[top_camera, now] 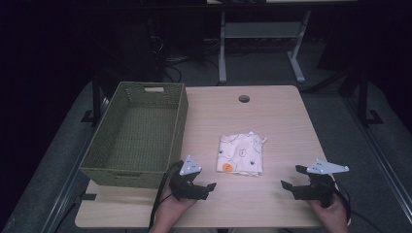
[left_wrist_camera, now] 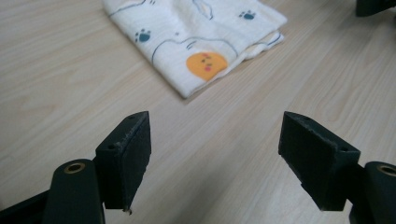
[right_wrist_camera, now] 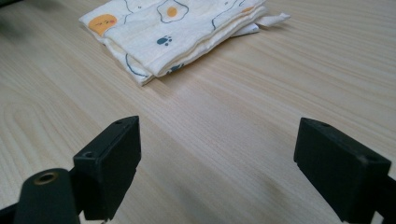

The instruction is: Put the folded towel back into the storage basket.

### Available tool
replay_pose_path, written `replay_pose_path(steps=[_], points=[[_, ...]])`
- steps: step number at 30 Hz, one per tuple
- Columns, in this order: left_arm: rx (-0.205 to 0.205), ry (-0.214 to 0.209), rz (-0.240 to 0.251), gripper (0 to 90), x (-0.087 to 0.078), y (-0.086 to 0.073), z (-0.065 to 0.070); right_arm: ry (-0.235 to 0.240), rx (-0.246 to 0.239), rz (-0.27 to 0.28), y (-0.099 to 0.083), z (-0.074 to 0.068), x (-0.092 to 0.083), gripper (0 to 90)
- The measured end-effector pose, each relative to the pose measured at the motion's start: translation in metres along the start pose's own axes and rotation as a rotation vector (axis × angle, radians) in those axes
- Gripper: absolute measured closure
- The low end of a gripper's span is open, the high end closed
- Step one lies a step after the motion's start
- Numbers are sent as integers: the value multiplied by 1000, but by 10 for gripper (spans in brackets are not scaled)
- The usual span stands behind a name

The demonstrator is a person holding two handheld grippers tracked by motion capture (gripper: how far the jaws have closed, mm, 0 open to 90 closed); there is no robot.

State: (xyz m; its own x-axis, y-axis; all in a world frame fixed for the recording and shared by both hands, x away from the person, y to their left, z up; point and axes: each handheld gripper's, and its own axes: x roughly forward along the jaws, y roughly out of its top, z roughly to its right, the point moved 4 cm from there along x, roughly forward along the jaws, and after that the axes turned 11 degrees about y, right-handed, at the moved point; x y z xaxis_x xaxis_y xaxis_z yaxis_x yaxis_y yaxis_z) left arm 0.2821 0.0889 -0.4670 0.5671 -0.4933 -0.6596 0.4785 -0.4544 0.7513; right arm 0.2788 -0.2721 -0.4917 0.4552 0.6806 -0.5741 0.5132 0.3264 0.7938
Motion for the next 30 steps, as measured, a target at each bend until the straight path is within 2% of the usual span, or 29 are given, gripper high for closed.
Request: replay_pose_path(steps=[2, 6, 8, 17, 22, 25, 28, 30], points=[[21, 9, -13, 258, 2, 3, -1, 2, 1, -1, 0, 0, 1, 145], [16, -8, -16, 259, 4, 8, 0, 6, 5, -2, 0, -1, 1, 145], [40, -5, -37, 259, 7, 12, 2, 5, -1, -2, 0, -1, 1, 145], [46, -17, -57, 262, 13, 28, 3, 4, -12, 7, 2, -2, 0, 145], [86, -15, -96, 262, 22, 38, 5, 8, -8, 17, 3, -1, -2, 145], [93, -17, -103, 262, 27, 45, 7, 9, -5, 19, 3, -1, -2, 145], [123, -13, -109, 265, 30, 53, 8, 9, -7, 15, 3, -1, -2, 145], [123, -16, -107, 269, 33, 59, 10, 11, -7, 19, 3, 0, -3, 145]])
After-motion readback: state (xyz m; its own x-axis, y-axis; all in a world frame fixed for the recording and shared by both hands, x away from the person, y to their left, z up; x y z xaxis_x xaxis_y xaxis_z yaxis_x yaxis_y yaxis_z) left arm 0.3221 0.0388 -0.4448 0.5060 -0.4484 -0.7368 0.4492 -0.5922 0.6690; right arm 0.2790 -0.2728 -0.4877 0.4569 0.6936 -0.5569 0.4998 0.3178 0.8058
